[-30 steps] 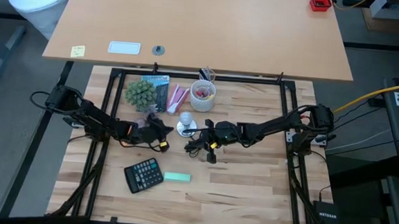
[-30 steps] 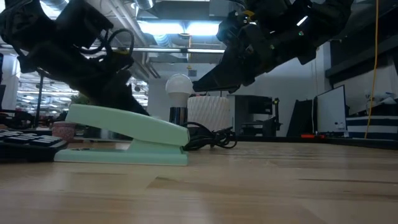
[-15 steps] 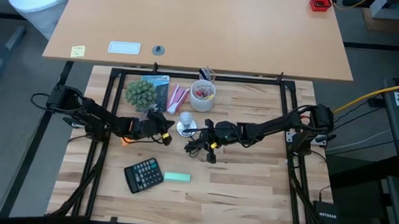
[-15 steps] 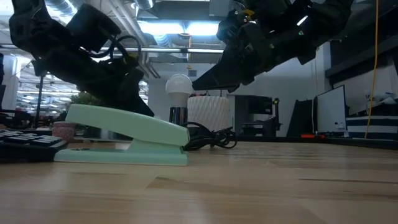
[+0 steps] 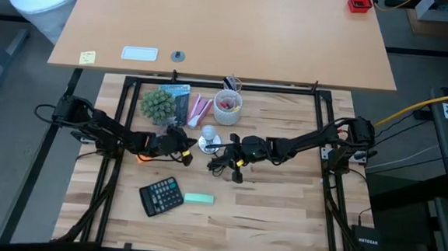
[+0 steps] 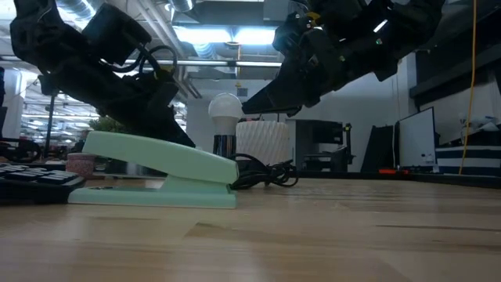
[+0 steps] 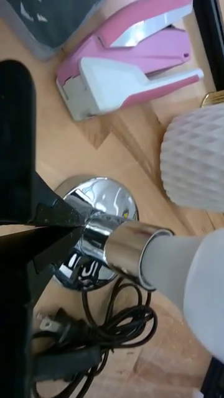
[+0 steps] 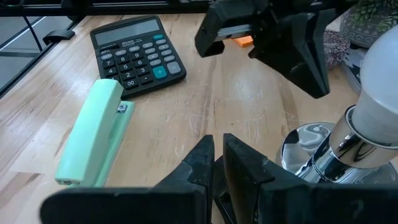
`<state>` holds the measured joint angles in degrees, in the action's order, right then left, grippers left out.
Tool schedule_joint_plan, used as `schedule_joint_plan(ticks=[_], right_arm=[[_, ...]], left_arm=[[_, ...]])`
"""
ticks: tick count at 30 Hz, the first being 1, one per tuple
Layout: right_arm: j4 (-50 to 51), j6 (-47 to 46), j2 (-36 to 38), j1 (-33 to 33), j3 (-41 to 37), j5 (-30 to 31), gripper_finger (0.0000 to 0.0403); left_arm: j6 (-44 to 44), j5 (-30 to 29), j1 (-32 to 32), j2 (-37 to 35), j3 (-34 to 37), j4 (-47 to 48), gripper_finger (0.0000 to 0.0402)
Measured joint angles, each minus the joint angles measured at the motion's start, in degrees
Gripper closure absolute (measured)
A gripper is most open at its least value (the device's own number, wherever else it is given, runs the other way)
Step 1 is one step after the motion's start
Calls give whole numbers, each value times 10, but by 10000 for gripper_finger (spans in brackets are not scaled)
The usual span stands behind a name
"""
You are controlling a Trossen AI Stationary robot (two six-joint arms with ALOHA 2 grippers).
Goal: Screw lightbulb
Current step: Remove the lightbulb from the lamp
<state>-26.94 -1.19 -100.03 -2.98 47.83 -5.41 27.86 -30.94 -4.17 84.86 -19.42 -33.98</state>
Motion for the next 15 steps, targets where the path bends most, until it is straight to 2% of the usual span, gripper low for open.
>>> schedule_joint_plan(ticks=[9, 15], right_arm=[[-5, 0, 0, 0, 0, 0, 356], [-7, 0, 0, 0, 0, 0, 302]], left_arm=[[7, 1, -2, 0, 0, 0, 400], [-19, 1, -2, 0, 0, 0, 400]])
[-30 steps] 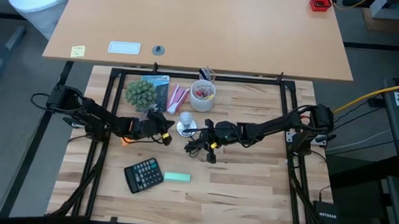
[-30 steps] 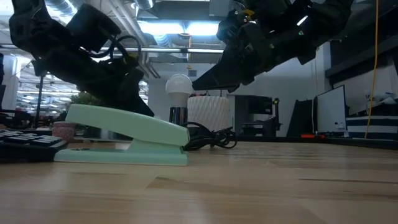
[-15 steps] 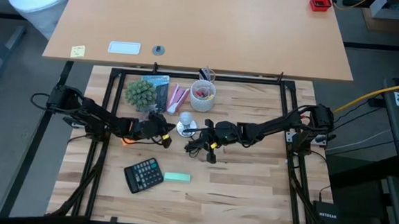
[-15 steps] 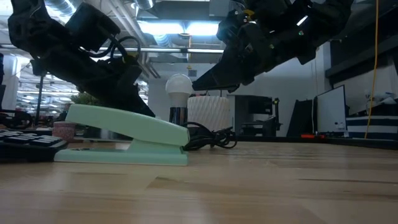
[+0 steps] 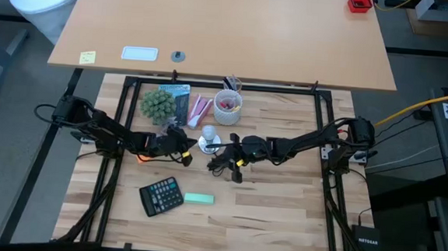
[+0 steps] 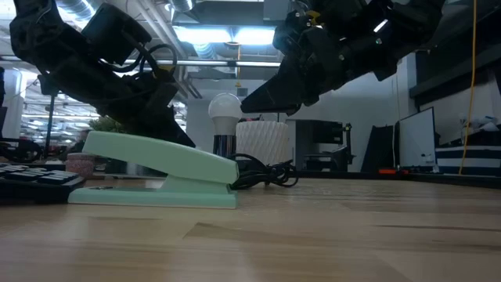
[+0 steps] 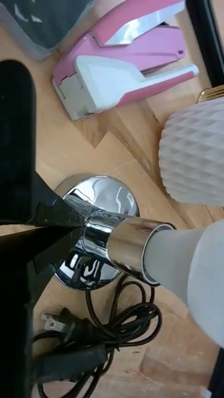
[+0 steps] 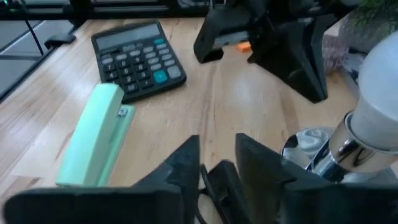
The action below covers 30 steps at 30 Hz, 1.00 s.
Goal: Screw lightbulb
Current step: Remove the lightbulb from the lamp
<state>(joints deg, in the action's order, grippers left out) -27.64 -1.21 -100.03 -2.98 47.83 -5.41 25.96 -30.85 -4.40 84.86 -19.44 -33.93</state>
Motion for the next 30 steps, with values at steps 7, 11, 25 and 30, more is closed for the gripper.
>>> schedule_joint_plan(ticks=[7, 11, 25, 30], right_arm=[[-52, -24, 0, 0, 0, 41, 241], [-59, -33, 0, 0, 0, 49, 240], [-60, -22, 1, 0, 0, 50, 378], [-62, 1, 2, 0, 0, 71, 387]], left_arm=[[0, 0, 0, 0, 0, 0, 400], [-5, 0, -1, 0, 0, -6, 400], [-99, 0, -16, -30, 0, -85, 400], [-104, 0, -30, -71, 0, -72, 400]])
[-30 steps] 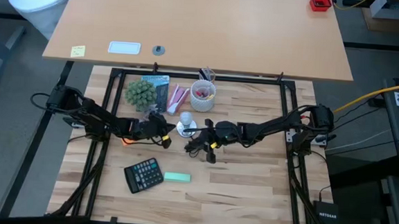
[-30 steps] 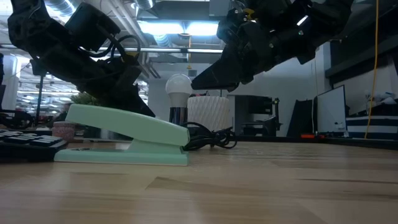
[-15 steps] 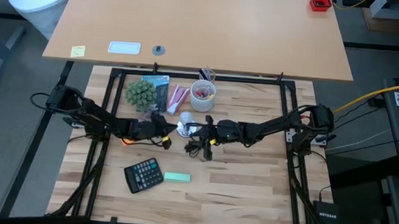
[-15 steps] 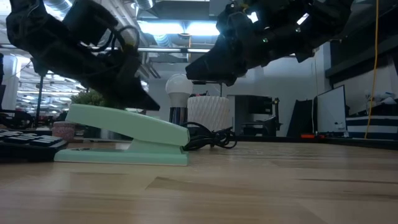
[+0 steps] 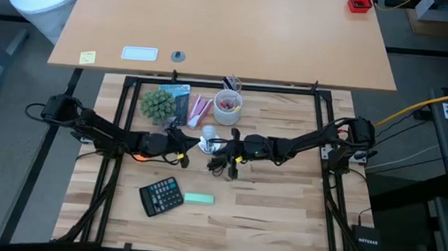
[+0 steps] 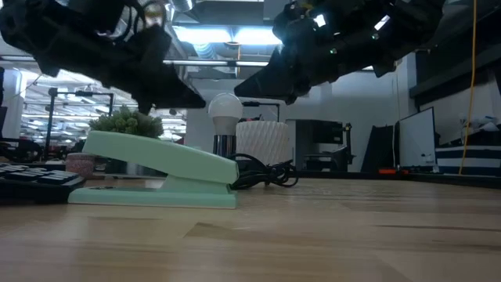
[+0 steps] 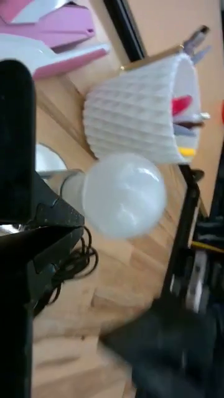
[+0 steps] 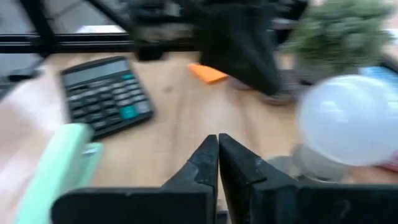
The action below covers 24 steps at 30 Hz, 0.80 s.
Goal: Screw lightbulb
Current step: Remove the lightbulb from the lamp
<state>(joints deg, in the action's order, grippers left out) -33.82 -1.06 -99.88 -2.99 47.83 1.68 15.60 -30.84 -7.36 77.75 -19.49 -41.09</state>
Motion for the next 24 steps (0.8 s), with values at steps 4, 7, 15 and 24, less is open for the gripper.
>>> schedule_joint_plan(ticks=[4, 7, 15, 24], right_arm=[[-1, 0, 0, 0, 0, 77, 380], [-8, 1, 0, 3, 0, 112, 391], [-13, 0, 1, 28, 0, 97, 389], [-12, 0, 1, 30, 0, 61, 393]], left_arm=[[-28, 0, -9, -36, 0, 18, 400], [-64, -17, -7, -56, 0, 13, 400], [-94, -60, 52, -50, 0, -1, 400], [-41, 11, 105, 3, 0, -28, 400]])
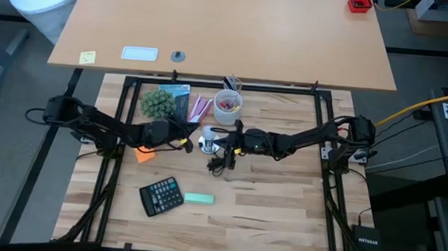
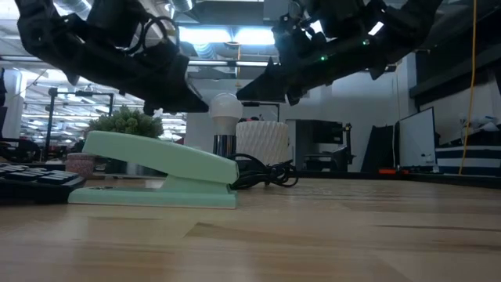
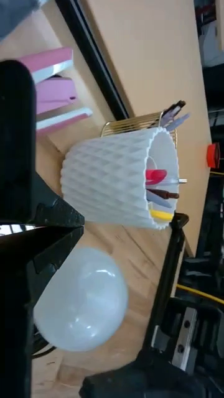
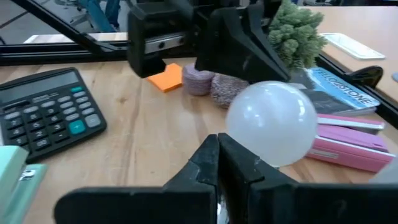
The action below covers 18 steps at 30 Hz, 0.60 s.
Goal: Screw lightbulb
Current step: Remove the lightbulb from the lamp
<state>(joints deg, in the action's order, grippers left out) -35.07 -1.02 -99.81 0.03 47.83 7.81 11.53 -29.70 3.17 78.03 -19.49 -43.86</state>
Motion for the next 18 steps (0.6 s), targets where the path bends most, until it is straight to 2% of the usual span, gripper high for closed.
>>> schedule_joint_plan(ticks=[4, 11, 18], right_arm=[[0, 0, -1, 2, 0, 2, 392], [5, 0, -2, 17, 0, 2, 396], [6, 0, -2, 30, 0, -4, 398]], left_arm=[[-4, 3, -2, 17, 0, -30, 400], [0, 48, -3, 23, 0, -34, 400], [0, 43, -20, 23, 0, -31, 400]])
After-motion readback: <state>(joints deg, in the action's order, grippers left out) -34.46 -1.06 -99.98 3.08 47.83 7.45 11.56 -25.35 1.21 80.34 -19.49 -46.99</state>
